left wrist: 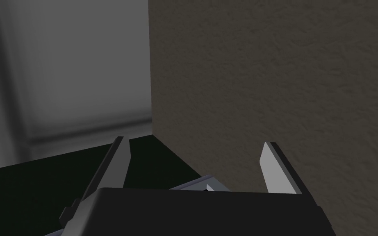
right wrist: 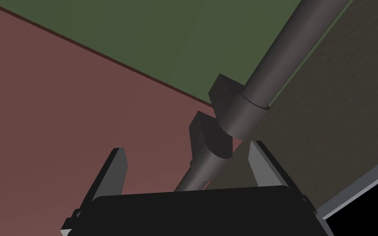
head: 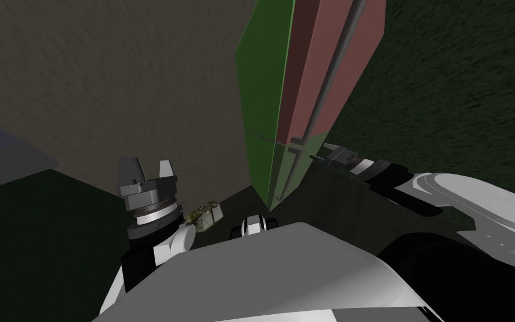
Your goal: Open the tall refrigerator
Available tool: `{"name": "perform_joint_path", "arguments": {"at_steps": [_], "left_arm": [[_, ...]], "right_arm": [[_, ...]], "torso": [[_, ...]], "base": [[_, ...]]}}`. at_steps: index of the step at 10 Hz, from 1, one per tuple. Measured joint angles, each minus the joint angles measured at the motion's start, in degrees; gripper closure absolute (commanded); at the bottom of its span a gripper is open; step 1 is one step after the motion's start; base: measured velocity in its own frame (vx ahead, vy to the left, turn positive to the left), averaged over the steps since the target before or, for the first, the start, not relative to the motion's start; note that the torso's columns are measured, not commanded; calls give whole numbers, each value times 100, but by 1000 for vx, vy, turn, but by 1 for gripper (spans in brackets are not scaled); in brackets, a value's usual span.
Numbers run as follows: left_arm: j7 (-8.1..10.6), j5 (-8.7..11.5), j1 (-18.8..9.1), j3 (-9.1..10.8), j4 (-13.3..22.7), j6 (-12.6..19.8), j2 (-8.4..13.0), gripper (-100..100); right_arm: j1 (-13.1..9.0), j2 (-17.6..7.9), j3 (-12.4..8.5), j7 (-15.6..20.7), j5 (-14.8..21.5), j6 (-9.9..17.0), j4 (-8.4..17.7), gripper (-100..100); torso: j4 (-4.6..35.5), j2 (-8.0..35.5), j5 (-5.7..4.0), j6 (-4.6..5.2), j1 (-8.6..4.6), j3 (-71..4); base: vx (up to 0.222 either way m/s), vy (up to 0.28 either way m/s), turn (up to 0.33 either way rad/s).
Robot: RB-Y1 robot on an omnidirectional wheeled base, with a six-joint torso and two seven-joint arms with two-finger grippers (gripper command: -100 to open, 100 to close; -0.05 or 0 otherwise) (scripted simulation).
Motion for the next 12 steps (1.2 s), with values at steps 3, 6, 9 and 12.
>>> {"name": "perform_joint_path", "arguments": {"at_steps": [3,6,9,12], "left_arm": [[0,0,0,0,0,0,1,0],[0,0,-1,1,0,0,1,0],[0,0,0,1,1,0,1,0],[0,0,-2,2,1,1,3,0]], "right_arm": [[68,-417,-342,16,291,-70,142,-100],[148,-748,-567,4,514,-43,160,-100],[181,-899,-683,-21,585,-44,183,-100],[166,-884,-716,-45,543,-73,140,100]], "torso": [[-1,-6,-13,1,-36,-2],[0,-2,-11,0,-34,0],[-3,-16,-9,1,-22,-8],[5,25,-17,-1,-60,20]], "base": [[79,134,-97],[54,84,-61],[52,45,-9],[-49,-152,59]]}}
